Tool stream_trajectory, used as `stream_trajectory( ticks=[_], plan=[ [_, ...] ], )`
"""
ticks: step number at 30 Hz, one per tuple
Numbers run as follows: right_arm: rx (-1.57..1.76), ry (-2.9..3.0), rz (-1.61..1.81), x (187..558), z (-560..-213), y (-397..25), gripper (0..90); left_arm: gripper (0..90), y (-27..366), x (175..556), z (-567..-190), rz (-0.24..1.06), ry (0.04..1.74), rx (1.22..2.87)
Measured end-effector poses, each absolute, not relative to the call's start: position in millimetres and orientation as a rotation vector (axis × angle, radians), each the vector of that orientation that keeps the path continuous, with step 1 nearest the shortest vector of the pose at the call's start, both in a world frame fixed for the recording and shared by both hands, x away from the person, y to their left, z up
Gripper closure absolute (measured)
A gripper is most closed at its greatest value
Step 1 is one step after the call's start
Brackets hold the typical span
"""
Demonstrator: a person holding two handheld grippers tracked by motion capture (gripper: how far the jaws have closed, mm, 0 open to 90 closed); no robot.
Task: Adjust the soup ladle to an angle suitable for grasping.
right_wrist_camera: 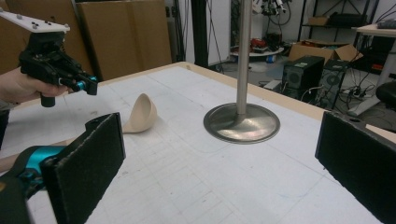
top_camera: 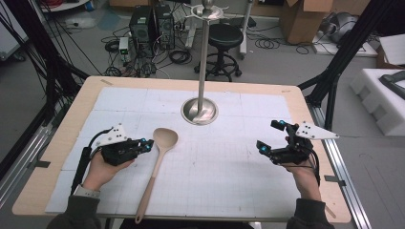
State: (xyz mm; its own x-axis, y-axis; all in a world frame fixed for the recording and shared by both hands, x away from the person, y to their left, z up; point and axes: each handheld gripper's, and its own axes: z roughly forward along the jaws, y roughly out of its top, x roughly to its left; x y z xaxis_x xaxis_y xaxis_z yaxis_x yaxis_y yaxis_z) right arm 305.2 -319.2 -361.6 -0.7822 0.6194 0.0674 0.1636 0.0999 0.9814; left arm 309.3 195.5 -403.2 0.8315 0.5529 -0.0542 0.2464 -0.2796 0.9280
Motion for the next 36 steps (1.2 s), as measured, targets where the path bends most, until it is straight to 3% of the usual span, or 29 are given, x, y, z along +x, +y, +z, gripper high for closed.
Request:
stream_trajectory(
  ticks=[14, 36],
  plan=[
    [0.775, 2.019, 1.731, 305.3, -362.3, -321.1, 0.4, 89.9, 156.7, 324.7, -425.0, 0.268, 0.588, 1.99],
    [0.783, 2.023, 1.731, 304.6, -365.0, -321.4, 0.4, 89.9, 145.0, 331.3, -440.8, 0.236, 0.617, 2.127]
  ],
)
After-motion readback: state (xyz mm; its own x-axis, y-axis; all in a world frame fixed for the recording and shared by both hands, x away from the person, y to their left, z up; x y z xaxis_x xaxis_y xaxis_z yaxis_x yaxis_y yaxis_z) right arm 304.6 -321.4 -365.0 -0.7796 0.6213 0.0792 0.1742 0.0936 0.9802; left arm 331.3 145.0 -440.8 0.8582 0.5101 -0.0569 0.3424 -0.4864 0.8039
